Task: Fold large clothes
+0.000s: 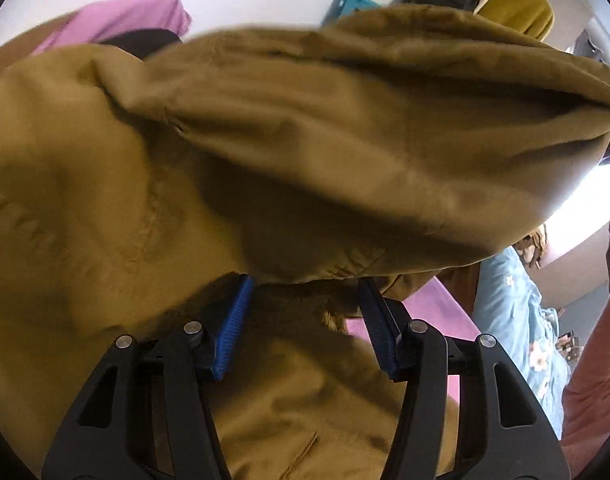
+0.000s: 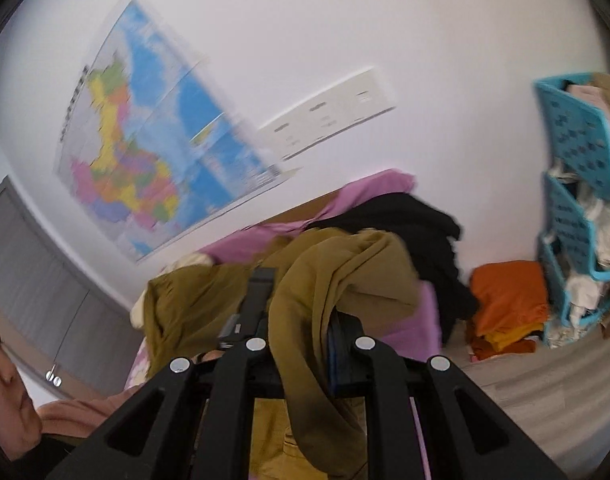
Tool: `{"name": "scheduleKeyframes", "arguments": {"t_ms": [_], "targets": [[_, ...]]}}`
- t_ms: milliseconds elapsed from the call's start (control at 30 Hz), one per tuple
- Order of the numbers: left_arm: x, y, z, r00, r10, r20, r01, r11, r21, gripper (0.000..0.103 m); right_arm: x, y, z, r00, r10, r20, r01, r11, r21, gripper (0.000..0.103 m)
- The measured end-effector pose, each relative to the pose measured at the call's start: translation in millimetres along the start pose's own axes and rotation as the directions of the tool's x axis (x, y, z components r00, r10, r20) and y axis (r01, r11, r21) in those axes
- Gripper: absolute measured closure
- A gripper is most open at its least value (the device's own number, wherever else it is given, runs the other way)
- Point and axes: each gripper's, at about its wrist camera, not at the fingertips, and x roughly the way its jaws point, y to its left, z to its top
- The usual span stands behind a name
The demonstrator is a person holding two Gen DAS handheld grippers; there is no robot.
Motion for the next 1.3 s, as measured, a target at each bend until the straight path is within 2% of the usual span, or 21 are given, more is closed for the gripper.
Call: {"name": "scheduleKeyframes", "arguments": {"t_ms": [100,300,400,467,567,633,667,767,833,867,933,1033,1067,1100,1133,1167,1200,1267,1300], "targets": [[-42,9,-8,0.998,-0.006,0.062,0.007,1.000,-0.012,0.028,14,22,9,0.999,0.038,-0.031,-0.039,0.999,-0.029,0.091],[-139,46,-39,0.980,-0.030,0.198,0.046,0.996,-0.076,0.022,43,81,24,0.989,0.126,-0.082,-0.132,0.988,-0.084,0.089],[-169,59,-51,0.971,-0.008,0.239,0.032,0.995,-0.097,0.019,63,114,24,0.980,0.159,-0.119,-0.173,0.979,-0.112,0.088],[-192,68,-68,0.961,-0.028,0.274,0.060,0.992,-0.111,0.019,87,135,17,0.969,0.185,-0.165,-0.205,0.972,-0.117,0.087],[-217,83,-83,0.945,-0.042,0.325,0.089,0.988,-0.129,0.017,136,159,-4,0.937,0.193,-0.293,-0.236,0.964,-0.120,0.086],[-236,93,-95,0.935,-0.009,0.356,0.068,0.986,-0.153,0.017,178,169,-22,0.896,0.198,-0.398,-0.258,0.961,-0.102,0.086],[-244,99,-103,0.931,-0.003,0.366,0.067,0.985,-0.162,0.016,191,171,-28,0.884,0.190,-0.427,-0.256,0.961,-0.103,0.084],[-265,109,-122,0.922,0.033,0.387,0.046,0.980,-0.192,0.014,233,175,-52,0.824,0.151,-0.547,-0.241,0.966,-0.096,0.083],[-274,109,-136,0.924,0.070,0.376,0.007,0.980,-0.200,0.014,247,179,-69,0.802,0.084,-0.591,-0.209,0.967,-0.147,0.080],[-277,108,-140,0.925,0.088,0.370,-0.013,0.980,-0.199,0.014,248,183,-74,0.802,0.052,-0.595,-0.202,0.961,-0.188,0.080],[-281,103,-151,0.928,0.116,0.355,-0.052,0.981,-0.187,0.013,247,195,-78,0.818,0.005,-0.576,-0.193,0.944,-0.266,0.077],[-279,101,-161,0.930,0.139,0.340,-0.082,0.981,-0.176,0.012,239,210,-84,0.842,-0.095,-0.530,-0.153,0.902,-0.404,0.068],[-277,100,-161,0.931,0.141,0.336,-0.085,0.980,-0.178,0.011,241,212,-84,0.842,-0.113,-0.528,-0.143,0.896,-0.420,0.054],[-274,98,-161,0.933,0.138,0.332,-0.081,0.980,-0.179,0.011,239,212,-84,0.843,-0.095,-0.529,-0.154,0.900,-0.408,0.017],[-273,98,-163,0.934,0.132,0.331,-0.076,0.982,-0.175,0.011,232,213,-82,0.869,-0.096,-0.486,-0.134,0.899,-0.417,0.009],[-270,96,-163,0.935,0.130,0.329,-0.076,0.983,-0.170,0.011,227,210,-81,0.882,-0.113,-0.457,-0.113,0.892,-0.438,0.008],[-266,94,-163,0.938,0.123,0.325,-0.073,0.984,-0.163,0.011,221,210,-81,0.891,-0.121,-0.438,-0.107,0.881,-0.460,0.012],[-258,90,-163,0.944,0.098,0.316,-0.051,0.987,-0.154,0.010,217,203,-77,0.887,-0.067,-0.456,-0.143,0.901,-0.410,0.015],[-252,87,-163,0.950,0.077,0.303,-0.034,0.989,-0.146,0.010,214,199,-75,0.895,-0.064,-0.441,-0.131,0.908,-0.398,0.015]]}}
